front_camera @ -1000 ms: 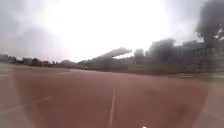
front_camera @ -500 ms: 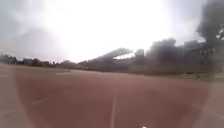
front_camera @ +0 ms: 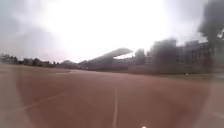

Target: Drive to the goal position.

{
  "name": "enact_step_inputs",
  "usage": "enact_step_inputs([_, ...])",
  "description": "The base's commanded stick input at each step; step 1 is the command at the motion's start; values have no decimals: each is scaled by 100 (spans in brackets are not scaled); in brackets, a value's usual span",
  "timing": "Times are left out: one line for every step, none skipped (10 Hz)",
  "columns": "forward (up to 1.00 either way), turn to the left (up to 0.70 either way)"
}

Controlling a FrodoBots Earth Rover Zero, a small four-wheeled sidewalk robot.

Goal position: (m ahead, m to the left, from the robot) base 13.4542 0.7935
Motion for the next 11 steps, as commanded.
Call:
enact_step_inputs([70, 0])
enact_step_inputs([70, 0])
enact_step_inputs([70, 0])
enact_step_inputs([70, 0])
enact_step_inputs([70, 0])
enact_step_inputs([70, 0])
enact_step_inputs([70, 0])
enact_step_inputs([70, 0])
enact_step_inputs([70, 0])
enact_step_inputs([70, 0])
enact_step_inputs([70, 0])
